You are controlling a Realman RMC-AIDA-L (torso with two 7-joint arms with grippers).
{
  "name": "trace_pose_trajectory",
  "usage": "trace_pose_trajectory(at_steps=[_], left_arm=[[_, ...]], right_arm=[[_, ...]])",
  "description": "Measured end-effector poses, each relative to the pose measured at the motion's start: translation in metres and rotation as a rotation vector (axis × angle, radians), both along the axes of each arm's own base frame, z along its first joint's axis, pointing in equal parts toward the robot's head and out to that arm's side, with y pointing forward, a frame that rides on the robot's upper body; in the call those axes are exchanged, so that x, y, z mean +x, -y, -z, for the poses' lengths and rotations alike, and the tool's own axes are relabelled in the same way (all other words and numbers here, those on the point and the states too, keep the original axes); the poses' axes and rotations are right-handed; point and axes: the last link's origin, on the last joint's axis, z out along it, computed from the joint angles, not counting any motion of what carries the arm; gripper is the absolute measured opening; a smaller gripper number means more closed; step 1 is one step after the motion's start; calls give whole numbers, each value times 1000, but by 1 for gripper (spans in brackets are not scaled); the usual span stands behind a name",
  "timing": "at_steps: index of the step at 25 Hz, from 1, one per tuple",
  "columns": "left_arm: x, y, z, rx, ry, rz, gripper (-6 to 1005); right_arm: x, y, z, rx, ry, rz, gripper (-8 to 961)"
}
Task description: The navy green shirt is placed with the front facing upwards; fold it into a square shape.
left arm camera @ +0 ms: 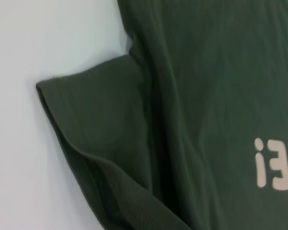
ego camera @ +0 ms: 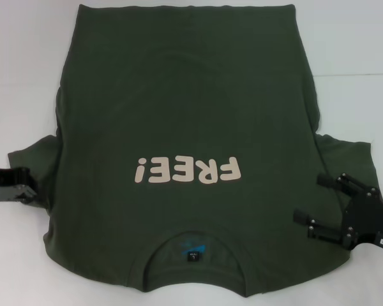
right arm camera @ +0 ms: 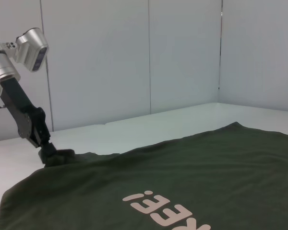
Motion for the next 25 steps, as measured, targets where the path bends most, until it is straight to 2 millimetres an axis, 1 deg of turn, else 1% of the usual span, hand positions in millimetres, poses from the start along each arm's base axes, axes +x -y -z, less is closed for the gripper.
trace_pose_trajectory(at_steps=[5,13,14,15,19,25], left_arm=[[0,-1,-9,43,26,12,9],[-3,-2,-24,101,16,19,11],[-5,-2,-29,123,14,18,12],[-5,-2,-29,123,14,18,12],[-7,-4,-40,173,19,18,14],[-10,-6,-48,221,26,22,16]], right_arm=[[-1,-1,0,0,0,-3,941],[-2,-1,1,-2,-3,-5,941],[-2,-1,1,-1,-3,-5,941],[-2,-1,1,-1,-3,-5,941],[-2,-2,1,-1,-3,-7,941],[-3,-3,1,-1,-3,-8,941]])
